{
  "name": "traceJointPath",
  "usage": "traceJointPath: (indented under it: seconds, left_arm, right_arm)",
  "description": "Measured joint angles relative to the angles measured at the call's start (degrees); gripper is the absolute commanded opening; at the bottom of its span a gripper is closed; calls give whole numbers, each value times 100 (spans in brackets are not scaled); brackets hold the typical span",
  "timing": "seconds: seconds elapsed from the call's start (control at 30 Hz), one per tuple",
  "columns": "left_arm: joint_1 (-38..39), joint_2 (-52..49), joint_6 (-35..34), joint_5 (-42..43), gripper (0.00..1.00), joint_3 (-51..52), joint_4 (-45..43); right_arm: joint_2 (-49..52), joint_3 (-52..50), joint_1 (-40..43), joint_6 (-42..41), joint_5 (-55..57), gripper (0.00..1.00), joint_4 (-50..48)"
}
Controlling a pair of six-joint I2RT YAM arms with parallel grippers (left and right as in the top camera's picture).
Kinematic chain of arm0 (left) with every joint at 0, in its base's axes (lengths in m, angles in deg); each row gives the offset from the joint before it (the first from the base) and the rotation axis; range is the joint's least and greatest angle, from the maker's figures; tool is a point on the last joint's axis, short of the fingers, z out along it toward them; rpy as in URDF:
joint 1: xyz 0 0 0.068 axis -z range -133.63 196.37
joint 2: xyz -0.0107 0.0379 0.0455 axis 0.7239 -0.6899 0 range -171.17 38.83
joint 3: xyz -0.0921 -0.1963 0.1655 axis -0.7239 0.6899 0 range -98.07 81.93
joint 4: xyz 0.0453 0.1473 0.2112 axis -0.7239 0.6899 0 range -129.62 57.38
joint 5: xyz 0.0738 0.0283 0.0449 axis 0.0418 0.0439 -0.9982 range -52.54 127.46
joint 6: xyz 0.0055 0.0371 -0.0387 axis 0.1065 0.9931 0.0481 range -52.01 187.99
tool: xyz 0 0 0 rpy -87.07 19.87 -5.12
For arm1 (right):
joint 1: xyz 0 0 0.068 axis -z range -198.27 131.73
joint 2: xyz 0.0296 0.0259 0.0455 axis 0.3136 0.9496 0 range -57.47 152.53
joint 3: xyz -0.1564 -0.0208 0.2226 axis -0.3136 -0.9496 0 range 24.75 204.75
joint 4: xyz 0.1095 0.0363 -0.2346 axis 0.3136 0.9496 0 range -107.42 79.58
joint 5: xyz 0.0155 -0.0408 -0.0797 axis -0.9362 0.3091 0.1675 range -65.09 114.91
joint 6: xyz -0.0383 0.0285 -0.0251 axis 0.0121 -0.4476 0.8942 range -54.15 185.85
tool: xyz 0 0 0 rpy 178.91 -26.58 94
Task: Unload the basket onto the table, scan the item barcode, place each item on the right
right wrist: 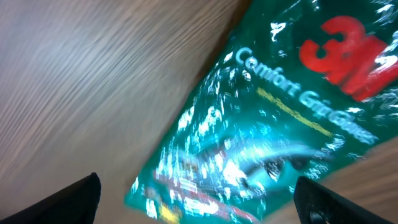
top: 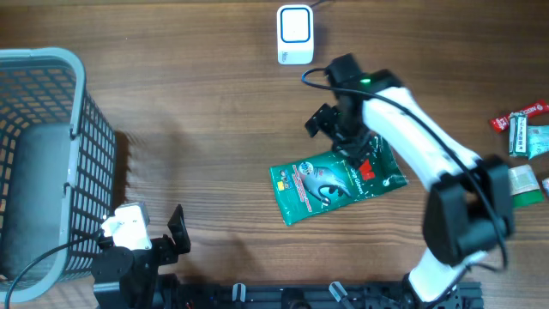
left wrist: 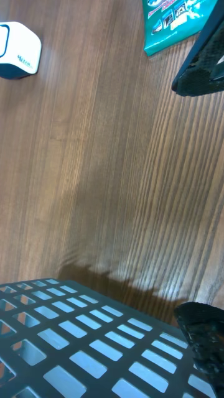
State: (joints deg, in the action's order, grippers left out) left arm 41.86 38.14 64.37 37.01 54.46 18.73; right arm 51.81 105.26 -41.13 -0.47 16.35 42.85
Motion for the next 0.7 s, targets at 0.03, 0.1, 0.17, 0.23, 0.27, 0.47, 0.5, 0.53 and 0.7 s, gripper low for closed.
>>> traceJointPath:
  seconds: [0.03,0.1,0.17,0.23,0.27,0.47,0.5,0.53,0.7]
  left_arm:
    - [0,0,0,-2,100,0,0]
    - [0,0,0,0,100,0,-2]
    - [0,2,0,-2,100,0,2]
    - [0,2,0,-2,100,0,2]
    - [0,2,0,-2,100,0,-2]
    - [0,2,0,-2,100,0,0]
    - [0,0,0,-2,100,0,-2]
    - [0,0,0,0,100,0,0]
    - [0,0,0,-2,100,0,0]
  right_arm:
    - [205,-2,-2,-203,57,100,-87]
    - [638,-2,13,-498,186,90,-234]
    - [984,72,24,-651,240,32,-308]
    - [1093,160,28,-699,208,4,-310]
    - [1158,236,22,-719,197,5,-269]
    - [1102,247,35,-400,151,5,-216]
    - [1034,205,42,-238,140,4,-315]
    - [863,116,52,105,85,4,-656]
    - [-1523,61,61,1580,-7,4,-1626]
